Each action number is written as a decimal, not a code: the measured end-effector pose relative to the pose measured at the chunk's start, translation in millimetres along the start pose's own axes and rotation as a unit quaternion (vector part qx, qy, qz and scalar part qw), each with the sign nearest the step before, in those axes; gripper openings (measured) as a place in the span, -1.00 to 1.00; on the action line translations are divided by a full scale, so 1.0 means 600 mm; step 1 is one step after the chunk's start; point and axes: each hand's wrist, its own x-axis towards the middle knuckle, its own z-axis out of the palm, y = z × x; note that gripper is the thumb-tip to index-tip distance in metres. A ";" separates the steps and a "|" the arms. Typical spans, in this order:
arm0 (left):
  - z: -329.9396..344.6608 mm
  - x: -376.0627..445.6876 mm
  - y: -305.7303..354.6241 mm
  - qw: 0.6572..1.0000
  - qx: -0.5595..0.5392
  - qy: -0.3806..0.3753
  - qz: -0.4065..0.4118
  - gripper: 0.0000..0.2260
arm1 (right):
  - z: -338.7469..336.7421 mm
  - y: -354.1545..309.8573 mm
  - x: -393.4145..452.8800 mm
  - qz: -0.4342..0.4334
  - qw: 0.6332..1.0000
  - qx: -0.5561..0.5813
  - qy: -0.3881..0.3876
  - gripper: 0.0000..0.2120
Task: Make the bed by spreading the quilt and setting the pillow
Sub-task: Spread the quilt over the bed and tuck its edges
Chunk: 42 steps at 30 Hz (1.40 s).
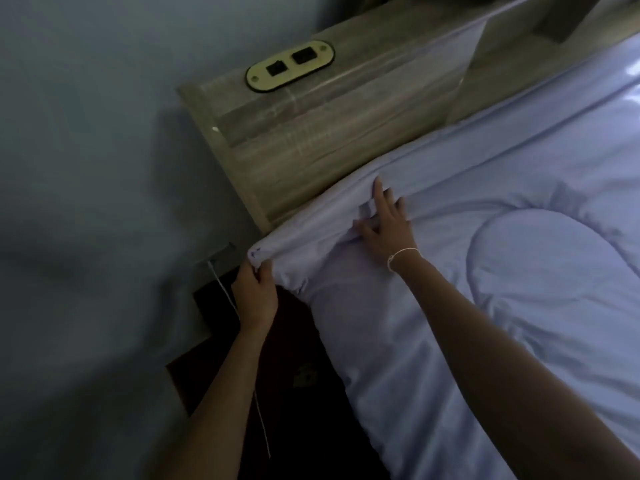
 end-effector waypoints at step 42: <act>0.052 -0.068 -0.092 0.993 0.087 -0.020 -0.072 -0.76 | 0.098 0.066 -0.410 -0.094 0.984 -0.149 0.000 -0.06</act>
